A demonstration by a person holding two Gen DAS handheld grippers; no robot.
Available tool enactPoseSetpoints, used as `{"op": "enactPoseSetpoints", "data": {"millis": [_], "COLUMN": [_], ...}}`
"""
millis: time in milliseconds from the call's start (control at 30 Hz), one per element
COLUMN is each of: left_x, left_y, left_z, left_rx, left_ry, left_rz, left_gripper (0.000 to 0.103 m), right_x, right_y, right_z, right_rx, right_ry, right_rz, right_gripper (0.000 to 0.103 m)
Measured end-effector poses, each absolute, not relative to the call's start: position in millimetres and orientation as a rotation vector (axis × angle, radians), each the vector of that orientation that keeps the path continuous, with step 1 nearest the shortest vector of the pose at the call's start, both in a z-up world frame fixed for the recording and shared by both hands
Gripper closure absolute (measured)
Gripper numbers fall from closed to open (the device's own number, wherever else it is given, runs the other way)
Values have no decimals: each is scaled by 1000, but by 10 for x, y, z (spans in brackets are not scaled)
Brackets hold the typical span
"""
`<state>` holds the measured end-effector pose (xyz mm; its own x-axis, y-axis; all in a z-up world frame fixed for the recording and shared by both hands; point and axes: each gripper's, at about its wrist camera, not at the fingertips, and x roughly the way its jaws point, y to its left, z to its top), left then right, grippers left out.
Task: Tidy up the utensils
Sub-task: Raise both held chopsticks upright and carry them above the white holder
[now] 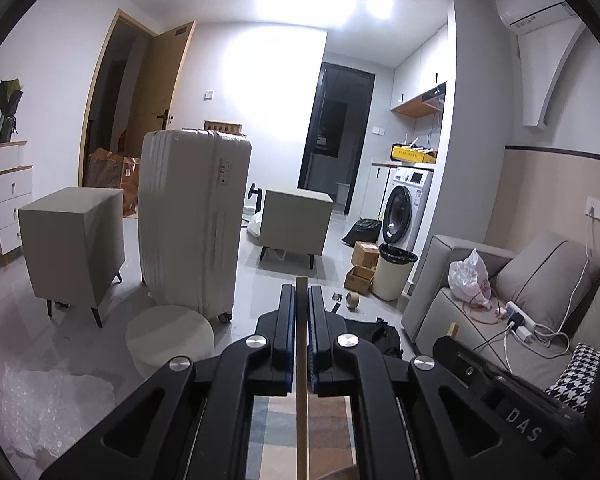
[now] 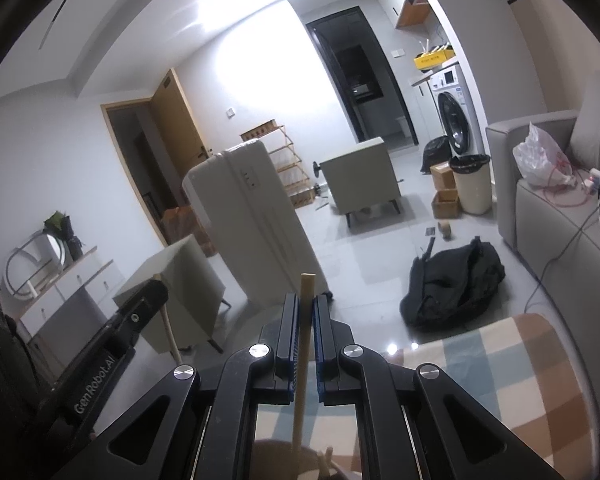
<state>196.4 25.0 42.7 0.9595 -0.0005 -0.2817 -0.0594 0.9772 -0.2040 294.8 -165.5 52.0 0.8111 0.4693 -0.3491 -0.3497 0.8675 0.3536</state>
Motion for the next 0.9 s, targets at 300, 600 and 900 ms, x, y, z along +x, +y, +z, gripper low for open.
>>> {"op": "enactPoseSetpoints", "data": {"millis": [300, 600, 900], "left_x": [1854, 1689, 1642], "left_y": [259, 242, 233], "left_z": [523, 534, 457], "left_rx": [-196, -187, -181], "left_ry": [300, 341, 499], "left_rz": [24, -7, -95], "left_gripper": [101, 101, 101], "right_x": [2749, 2543, 2442], "right_y": [-1674, -1679, -1582], "right_z": [503, 485, 477], "right_rx": [233, 185, 141], "right_ry": [457, 479, 550], "right_rz": [468, 523, 557], "right_gripper": [97, 97, 93]}}
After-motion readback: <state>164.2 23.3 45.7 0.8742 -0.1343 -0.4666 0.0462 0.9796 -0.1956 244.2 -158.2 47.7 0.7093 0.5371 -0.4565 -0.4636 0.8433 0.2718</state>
